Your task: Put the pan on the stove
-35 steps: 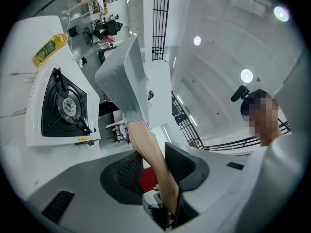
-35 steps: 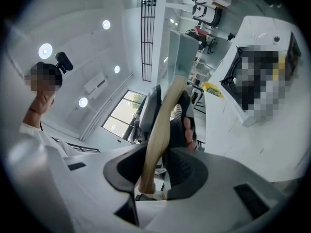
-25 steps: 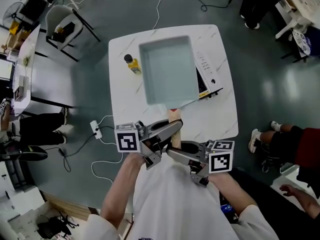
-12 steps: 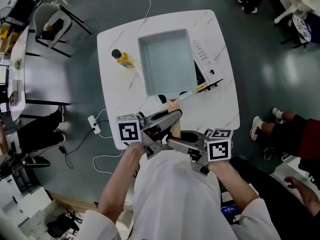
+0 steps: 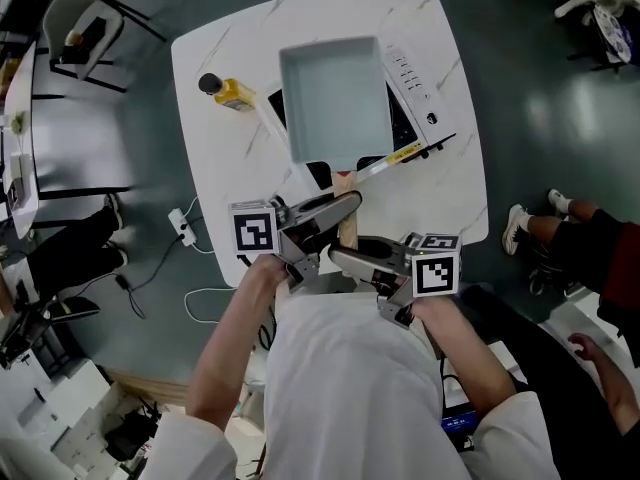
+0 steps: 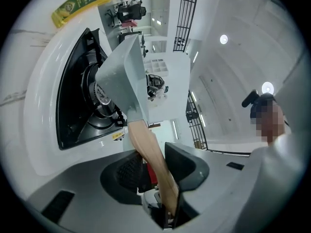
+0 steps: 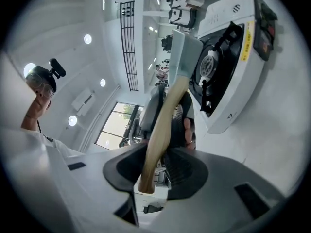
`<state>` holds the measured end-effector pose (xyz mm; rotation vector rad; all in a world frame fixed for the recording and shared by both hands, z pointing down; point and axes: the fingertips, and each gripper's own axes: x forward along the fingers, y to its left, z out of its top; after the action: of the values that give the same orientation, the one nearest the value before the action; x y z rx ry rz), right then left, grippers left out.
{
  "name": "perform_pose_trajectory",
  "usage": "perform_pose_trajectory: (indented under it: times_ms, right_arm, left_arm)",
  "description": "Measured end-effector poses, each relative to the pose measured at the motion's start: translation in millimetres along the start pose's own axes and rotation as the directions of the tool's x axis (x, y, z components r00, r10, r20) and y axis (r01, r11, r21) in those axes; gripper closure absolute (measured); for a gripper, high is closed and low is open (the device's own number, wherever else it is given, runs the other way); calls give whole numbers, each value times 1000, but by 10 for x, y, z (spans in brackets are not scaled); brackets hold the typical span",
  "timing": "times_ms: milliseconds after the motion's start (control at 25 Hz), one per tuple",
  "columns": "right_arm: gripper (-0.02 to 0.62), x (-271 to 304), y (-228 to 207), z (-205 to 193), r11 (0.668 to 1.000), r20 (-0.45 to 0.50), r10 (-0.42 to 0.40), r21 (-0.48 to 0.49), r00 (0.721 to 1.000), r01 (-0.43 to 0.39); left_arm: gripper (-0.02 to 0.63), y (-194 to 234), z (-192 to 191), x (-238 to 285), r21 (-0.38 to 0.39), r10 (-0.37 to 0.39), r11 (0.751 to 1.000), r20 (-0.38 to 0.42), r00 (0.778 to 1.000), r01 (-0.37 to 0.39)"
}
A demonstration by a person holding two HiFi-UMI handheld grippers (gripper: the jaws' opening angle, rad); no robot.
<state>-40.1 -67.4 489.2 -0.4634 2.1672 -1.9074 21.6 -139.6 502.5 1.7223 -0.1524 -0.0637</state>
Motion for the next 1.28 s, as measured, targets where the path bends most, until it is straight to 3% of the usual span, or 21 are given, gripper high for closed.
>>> perform_pose_trajectory:
  times_ms: [1040, 1280]
  right_arm:
    - [474, -111, -429, -9, 998, -21, -43, 51, 999, 44]
    - [456, -153, -470, 16, 998, -14, -59, 35, 998, 59]
  left_arm:
    - [465, 401, -101, 183, -56, 34, 998, -28, 999, -35]
    - [429, 411, -140, 227, -32, 56, 998, -34, 998, -57]
